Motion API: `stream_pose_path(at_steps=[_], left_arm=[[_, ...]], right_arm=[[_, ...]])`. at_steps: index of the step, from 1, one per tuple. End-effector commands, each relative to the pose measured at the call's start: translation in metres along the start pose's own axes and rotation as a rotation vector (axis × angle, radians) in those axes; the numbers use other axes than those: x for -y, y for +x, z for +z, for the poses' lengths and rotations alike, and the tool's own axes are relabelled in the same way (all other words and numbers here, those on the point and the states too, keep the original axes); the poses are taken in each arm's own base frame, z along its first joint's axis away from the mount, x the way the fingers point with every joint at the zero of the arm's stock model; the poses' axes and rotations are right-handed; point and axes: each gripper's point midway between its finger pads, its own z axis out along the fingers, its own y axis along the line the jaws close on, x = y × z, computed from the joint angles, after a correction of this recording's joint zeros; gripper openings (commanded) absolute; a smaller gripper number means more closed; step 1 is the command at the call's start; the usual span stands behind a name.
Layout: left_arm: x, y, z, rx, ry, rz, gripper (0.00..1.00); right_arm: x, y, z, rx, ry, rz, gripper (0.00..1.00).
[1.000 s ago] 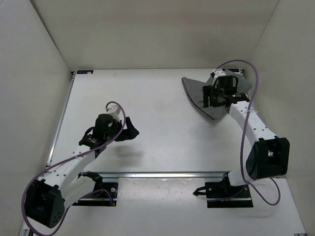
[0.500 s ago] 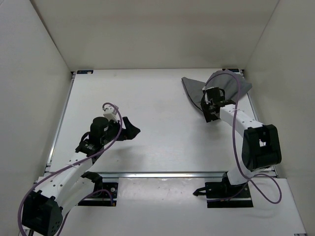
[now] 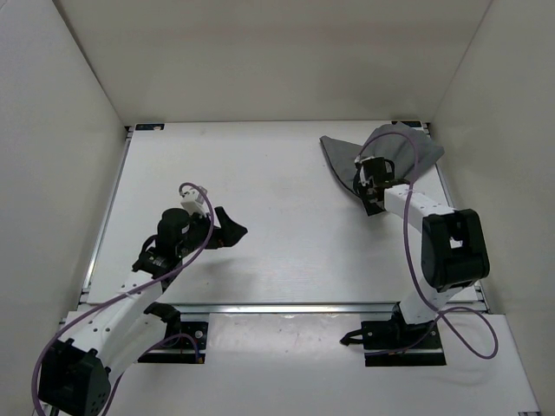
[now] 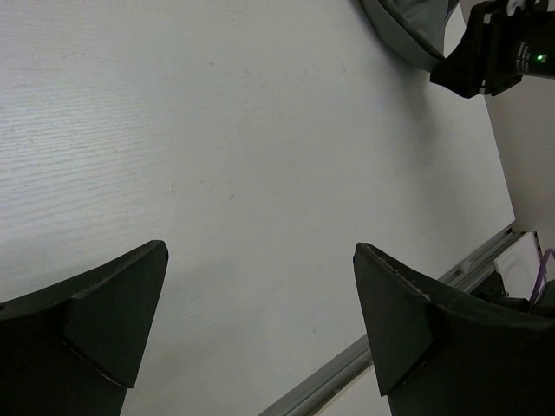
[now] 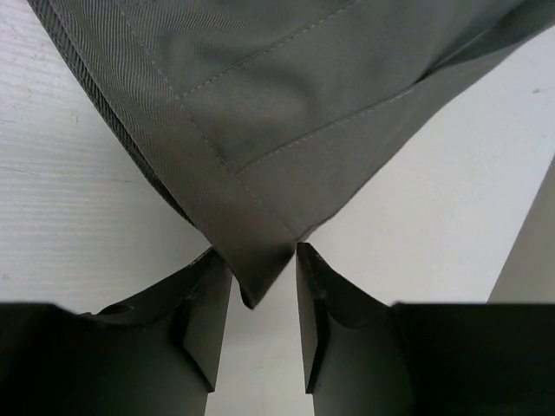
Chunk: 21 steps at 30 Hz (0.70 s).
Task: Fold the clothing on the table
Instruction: Move the skirt to the center of the board
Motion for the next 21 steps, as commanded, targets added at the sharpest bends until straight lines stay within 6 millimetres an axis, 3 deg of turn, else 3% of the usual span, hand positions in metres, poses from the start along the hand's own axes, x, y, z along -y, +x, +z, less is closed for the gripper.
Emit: stream_pose_path(at_steps=[1, 2, 3, 4, 6, 8, 11, 13, 15, 17, 19, 21], left_arm=[[0.005, -0.006, -0.004, 0.027, 0.022, 0.007, 0.99], [0.005, -0.008, -0.004, 0.032, 0.025, 0.011, 0.99], [0.005, -0.005, -0.005, 0.025, 0.026, 0.003, 0.99], [0.007, -0.008, -0.007, 0.035, 0.032, 0.008, 0.99], [0.004, -0.008, -0.007, 0.044, 0.022, 0.01, 0.98], [0.002, -0.009, -0.008, 0.05, 0.016, 0.01, 0.99], [-0.001, -0.013, -0.008, 0.046, -0.001, 0.022, 0.99], [0.0, -0.018, -0.008, 0.039, -0.01, 0.038, 0.99], [-0.001, -0.022, -0.01, 0.048, -0.023, 0.062, 0.99], [-0.002, -0.025, -0.009, 0.058, -0.026, 0.078, 0.99], [-0.003, -0.028, -0.007, 0.066, -0.036, 0.066, 0.98], [-0.006, -0.032, -0.002, 0.071, -0.05, 0.059, 0.99]], right_arm=[[-0.006, -0.014, 0.006, 0.032, -0.015, -0.004, 0.33], [-0.01, -0.009, 0.006, 0.015, -0.025, -0.018, 0.29], [-0.01, -0.009, 0.008, 0.008, -0.027, -0.015, 0.13], [-0.013, -0.009, 0.009, 0.0, -0.04, -0.017, 0.02], [-0.02, -0.008, 0.004, -0.029, -0.075, -0.017, 0.0], [-0.04, -0.025, -0.011, 0.005, -0.139, -0.032, 0.0], [-0.091, -0.053, -0.065, 0.128, -0.32, -0.098, 0.0], [-0.129, -0.053, -0.105, 0.183, -0.493, -0.148, 0.0], [-0.149, -0.033, -0.139, 0.171, -0.617, -0.155, 0.0], [-0.146, -0.019, -0.167, 0.192, -0.694, -0.096, 0.0], [-0.132, 0.002, -0.172, 0.167, -0.689, -0.027, 0.0], [-0.107, 0.022, -0.162, 0.132, -0.612, 0.041, 0.0]])
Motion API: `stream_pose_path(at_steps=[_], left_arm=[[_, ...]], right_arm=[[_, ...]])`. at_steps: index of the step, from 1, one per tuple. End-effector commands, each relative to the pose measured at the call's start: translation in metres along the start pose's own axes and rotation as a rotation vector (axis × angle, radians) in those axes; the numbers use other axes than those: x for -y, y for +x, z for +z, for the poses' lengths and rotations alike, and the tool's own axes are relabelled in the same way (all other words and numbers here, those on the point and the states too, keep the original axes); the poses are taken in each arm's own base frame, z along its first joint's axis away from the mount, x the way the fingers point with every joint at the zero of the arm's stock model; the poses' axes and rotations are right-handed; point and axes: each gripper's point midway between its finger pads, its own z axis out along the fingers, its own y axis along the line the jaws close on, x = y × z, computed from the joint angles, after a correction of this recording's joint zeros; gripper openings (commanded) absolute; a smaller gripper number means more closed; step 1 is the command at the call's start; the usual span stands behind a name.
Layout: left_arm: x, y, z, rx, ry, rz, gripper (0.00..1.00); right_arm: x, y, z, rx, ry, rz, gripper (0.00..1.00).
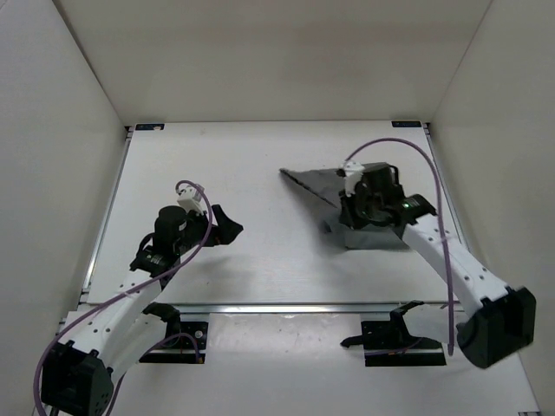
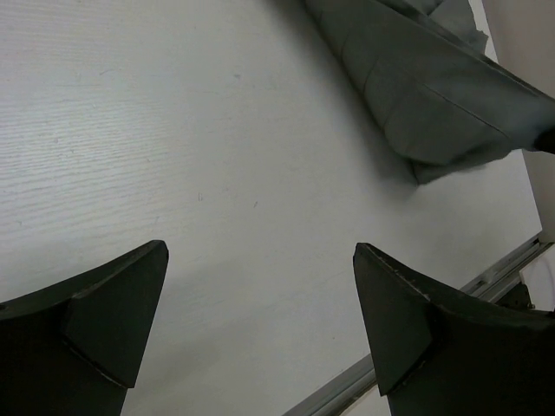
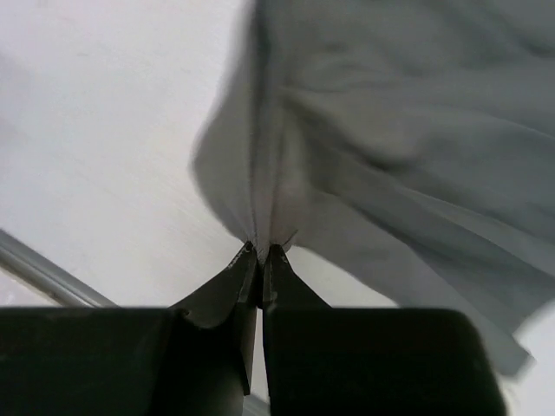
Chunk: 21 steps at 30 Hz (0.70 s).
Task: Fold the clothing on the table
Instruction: Move the skirt to the center of the board
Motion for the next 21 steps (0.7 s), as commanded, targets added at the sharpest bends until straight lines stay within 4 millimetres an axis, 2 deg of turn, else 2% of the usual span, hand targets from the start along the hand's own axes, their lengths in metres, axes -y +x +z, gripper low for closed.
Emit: stream_pose_path(at_steps=[1, 5, 6, 7, 8, 9, 10, 11, 13, 14, 16, 17, 18, 19, 21], left_arm=[[0.005, -0.019, 0.008, 0.021, -0.007, 0.023, 0.99], [0.017, -0.018, 0.033, -0.038, 0.018, 0.043, 0.99], [0.018, -0.012, 0.041, -0.065, 0.023, 0.039, 0.95], [0.024, -0.018, 0.045, -0.05, 0.045, 0.04, 0.77], [0.026, -0.02, 0.054, -0.047, 0.051, 0.045, 0.67], [0.025, -0.013, 0.061, -0.074, 0.049, 0.054, 0.61], [0.031, -0.018, 0.066, -0.058, 0.072, 0.094, 0.57], [0.034, -0.02, 0.074, -0.054, 0.089, 0.136, 0.59], [0.035, -0.011, 0.083, -0.073, 0.096, 0.193, 0.68], [0.032, -0.008, 0.086, -0.075, 0.09, 0.225, 0.7], [0.031, 0.002, 0.092, -0.095, 0.092, 0.267, 0.76], [0.035, 0.003, 0.094, -0.088, 0.103, 0.287, 0.77], [0.033, 0.003, 0.096, -0.076, 0.095, 0.309, 0.79], [0.034, 0.006, 0.096, -0.076, 0.098, 0.331, 0.85], [0.033, 0.003, 0.101, -0.049, 0.084, 0.364, 0.86]], right_arm=[[0.012, 0.048, -0.024, -0.082, 0.028, 0.142, 0.01], [0.034, 0.067, -0.042, -0.077, 0.097, 0.183, 0.0], [0.038, 0.068, -0.043, -0.071, 0.117, 0.184, 0.0], [0.037, 0.069, -0.045, -0.076, 0.125, 0.189, 0.0], [0.04, 0.068, -0.046, -0.072, 0.131, 0.191, 0.0], [0.04, 0.066, -0.046, -0.073, 0.126, 0.196, 0.0], [0.045, 0.068, -0.046, -0.083, 0.138, 0.22, 0.0], [0.052, 0.067, -0.05, -0.075, 0.157, 0.252, 0.0], [0.062, 0.067, -0.05, -0.067, 0.158, 0.324, 0.0], [0.07, 0.065, -0.053, -0.048, 0.17, 0.373, 0.0], [0.072, 0.058, -0.053, -0.027, 0.134, 0.438, 0.0], [0.082, 0.057, -0.055, -0.009, 0.157, 0.499, 0.0], [0.085, 0.056, -0.053, -0.002, 0.15, 0.533, 0.0], [0.085, 0.054, -0.05, 0.0, 0.135, 0.54, 0.0], [0.086, 0.054, -0.045, -0.016, 0.126, 0.552, 0.0]])
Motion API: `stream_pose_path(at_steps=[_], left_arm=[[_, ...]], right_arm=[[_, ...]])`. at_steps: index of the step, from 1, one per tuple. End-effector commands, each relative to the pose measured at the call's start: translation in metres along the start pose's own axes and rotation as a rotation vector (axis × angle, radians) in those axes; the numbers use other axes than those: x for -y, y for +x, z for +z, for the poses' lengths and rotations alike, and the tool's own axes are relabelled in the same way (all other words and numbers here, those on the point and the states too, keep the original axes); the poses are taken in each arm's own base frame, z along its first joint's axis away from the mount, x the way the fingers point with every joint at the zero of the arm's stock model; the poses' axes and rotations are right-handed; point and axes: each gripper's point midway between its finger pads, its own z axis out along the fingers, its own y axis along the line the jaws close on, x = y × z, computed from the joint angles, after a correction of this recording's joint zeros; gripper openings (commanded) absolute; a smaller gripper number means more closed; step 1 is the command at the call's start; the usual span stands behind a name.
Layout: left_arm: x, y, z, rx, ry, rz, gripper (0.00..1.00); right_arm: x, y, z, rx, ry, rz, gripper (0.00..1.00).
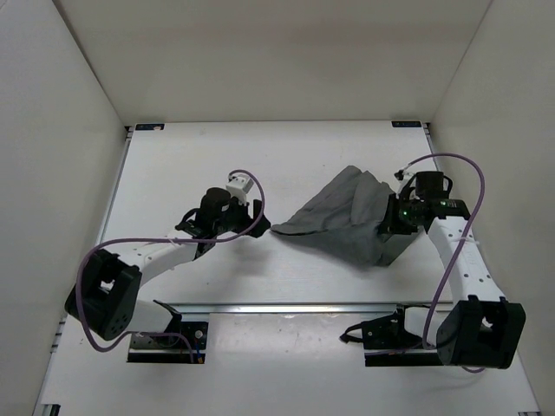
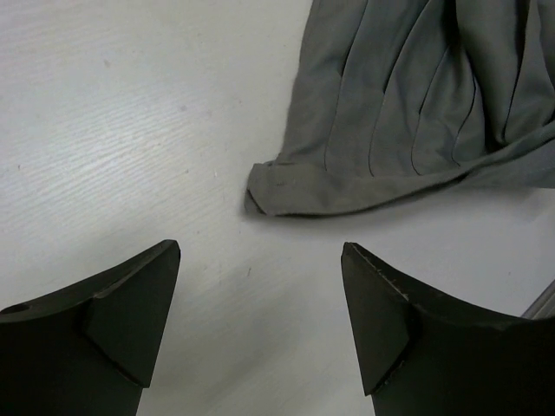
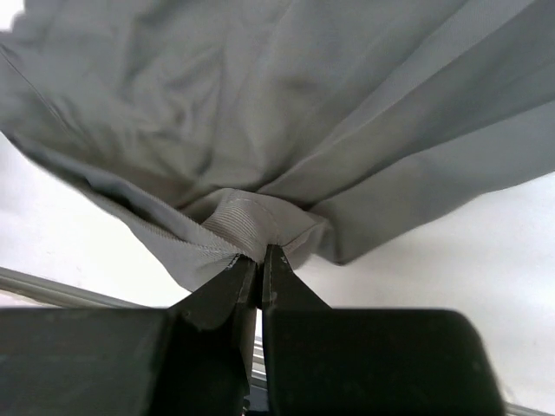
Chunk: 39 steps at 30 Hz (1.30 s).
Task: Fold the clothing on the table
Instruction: Move the skirt to the center of the board
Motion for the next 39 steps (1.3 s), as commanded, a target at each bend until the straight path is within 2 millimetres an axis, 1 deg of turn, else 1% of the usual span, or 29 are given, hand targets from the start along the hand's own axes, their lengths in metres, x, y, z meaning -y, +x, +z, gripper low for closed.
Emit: stream_pose_path(at_steps=[1, 5, 6, 7, 8, 9, 10, 11, 12, 13, 14, 16, 18, 19, 20, 21, 23, 25, 26, 27, 28, 30, 31, 32, 33, 34, 36, 38, 39], left_arm=[[0.003, -0.028, 0.005, 0.108, -0.006, 0.126, 0.86], [0.004, -0.03, 0.011, 0.121, 0.025, 0.226, 0.85], [0.01, -0.03, 0.012, 0.125, 0.045, 0.249, 0.85], [0.01, -0.027, 0.014, 0.128, 0.055, 0.275, 0.85], [0.011, -0.022, 0.016, 0.123, 0.059, 0.289, 0.88], [0.013, -0.021, 0.016, 0.131, 0.075, 0.302, 0.89], [0.013, -0.022, 0.018, 0.132, 0.078, 0.314, 0.88], [0.011, -0.021, 0.021, 0.122, 0.071, 0.334, 0.87], [0.015, -0.018, 0.024, 0.11, 0.083, 0.354, 0.87], [0.018, -0.016, 0.026, 0.103, 0.093, 0.365, 0.88], [0.018, -0.014, 0.028, 0.097, 0.087, 0.369, 0.89], [0.02, -0.009, 0.029, 0.094, 0.099, 0.416, 0.89], [0.019, -0.012, 0.029, 0.118, 0.106, 0.44, 0.89], [0.022, -0.006, 0.03, 0.109, 0.12, 0.44, 0.89], [0.024, -0.01, 0.03, 0.125, 0.127, 0.448, 0.88], [0.025, -0.009, 0.031, 0.122, 0.135, 0.453, 0.89], [0.033, -0.007, 0.031, 0.129, 0.159, 0.474, 0.89], [0.039, -0.011, 0.03, 0.154, 0.154, 0.522, 0.89], [0.046, -0.005, 0.032, 0.152, 0.16, 0.536, 0.9], [0.046, -0.008, 0.033, 0.166, 0.143, 0.563, 0.9], [0.051, -0.002, 0.037, 0.154, 0.154, 0.601, 0.91], [0.051, 0.0, 0.043, 0.133, 0.143, 0.624, 0.9], [0.047, 0.003, 0.048, 0.114, 0.141, 0.634, 0.91], [0.05, 0.003, 0.049, 0.11, 0.153, 0.638, 0.9], [0.051, 0.006, 0.052, 0.101, 0.164, 0.645, 0.93], [0.047, 0.008, 0.053, 0.093, 0.155, 0.657, 0.94], [0.052, 0.01, 0.054, 0.098, 0.166, 0.698, 0.98], [0.052, 0.014, 0.058, 0.094, 0.161, 0.748, 0.99], [0.046, 0.013, 0.059, 0.092, 0.132, 0.767, 0.99]], right_arm=[[-0.014, -0.022, 0.0, 0.044, -0.056, 0.028, 0.0], [-0.008, -0.021, 0.009, 0.035, -0.074, 0.084, 0.0], [-0.003, -0.025, 0.01, 0.04, -0.069, 0.105, 0.0], [-0.001, -0.029, 0.01, 0.053, -0.08, 0.122, 0.0], [-0.003, -0.031, 0.011, 0.053, -0.101, 0.14, 0.0], [-0.001, -0.035, 0.014, 0.042, -0.119, 0.167, 0.0], [0.003, -0.043, 0.011, 0.067, -0.126, 0.189, 0.0], [0.001, -0.05, 0.012, 0.074, -0.159, 0.213, 0.0], [0.001, -0.057, 0.014, 0.076, -0.182, 0.237, 0.0], [0.001, -0.066, 0.01, 0.094, -0.201, 0.249, 0.0], [0.003, -0.075, 0.01, 0.114, -0.204, 0.262, 0.01], [0.006, -0.081, 0.013, 0.115, -0.209, 0.273, 0.0], [0.01, -0.084, 0.017, 0.11, -0.206, 0.299, 0.0], [0.008, -0.086, 0.019, 0.112, -0.222, 0.308, 0.0], [0.011, -0.089, 0.023, 0.109, -0.227, 0.318, 0.0], [0.014, -0.091, 0.024, 0.114, -0.235, 0.34, 0.0], [0.018, -0.091, 0.034, 0.093, -0.256, 0.376, 0.0], [0.018, -0.096, 0.041, 0.092, -0.286, 0.388, 0.0], [0.017, -0.097, 0.043, 0.084, -0.313, 0.401, 0.0], [0.017, -0.097, 0.047, 0.075, -0.327, 0.414, 0.0], [0.012, -0.102, 0.046, 0.082, -0.356, 0.411, 0.0], [0.009, -0.11, 0.045, 0.095, -0.384, 0.419, 0.0], [0.009, -0.111, 0.045, 0.092, -0.386, 0.427, 0.0], [0.009, -0.115, 0.044, 0.098, -0.392, 0.426, 0.0], [0.011, -0.117, 0.045, 0.102, -0.387, 0.43, 0.01], [0.011, -0.12, 0.044, 0.11, -0.392, 0.427, 0.0], [0.013, -0.122, 0.044, 0.104, -0.4, 0.438, 0.0], [0.012, -0.125, 0.044, 0.111, -0.424, 0.444, 0.0], [0.009, -0.126, 0.044, 0.111, -0.436, 0.442, 0.0]])
